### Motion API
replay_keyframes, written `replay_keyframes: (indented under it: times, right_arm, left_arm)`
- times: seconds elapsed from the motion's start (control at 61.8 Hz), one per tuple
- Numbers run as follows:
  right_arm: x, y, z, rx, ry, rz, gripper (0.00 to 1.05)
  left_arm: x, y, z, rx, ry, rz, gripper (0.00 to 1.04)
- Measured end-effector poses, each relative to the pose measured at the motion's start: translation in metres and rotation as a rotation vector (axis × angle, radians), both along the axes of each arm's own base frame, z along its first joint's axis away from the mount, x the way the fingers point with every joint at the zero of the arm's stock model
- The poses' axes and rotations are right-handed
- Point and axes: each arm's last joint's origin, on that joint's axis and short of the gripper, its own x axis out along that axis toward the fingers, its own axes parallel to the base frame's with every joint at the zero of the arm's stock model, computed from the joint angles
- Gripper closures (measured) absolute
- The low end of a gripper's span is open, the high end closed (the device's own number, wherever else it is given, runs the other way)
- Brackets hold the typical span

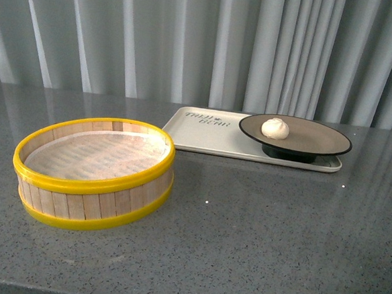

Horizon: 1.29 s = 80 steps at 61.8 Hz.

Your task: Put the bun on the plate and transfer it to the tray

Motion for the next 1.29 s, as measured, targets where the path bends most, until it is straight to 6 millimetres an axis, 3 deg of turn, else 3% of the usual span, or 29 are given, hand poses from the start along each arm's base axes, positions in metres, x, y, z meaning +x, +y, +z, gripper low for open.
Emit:
replay_keyframes:
  times: [0.534,1.294]
  right_arm:
    - [-0.045,-0.006,-0.022,-0.005,0.011,-0.019,1.03]
    - [-0.074,-0.006,-0.015,-0.005,-0.019,-0.019,1.03]
  left_arm:
    - [0.000,0.000,0.000,0.000,0.000,0.000,0.07]
    - [0.000,0.000,0.000,0.000,0.000,0.000,0.07]
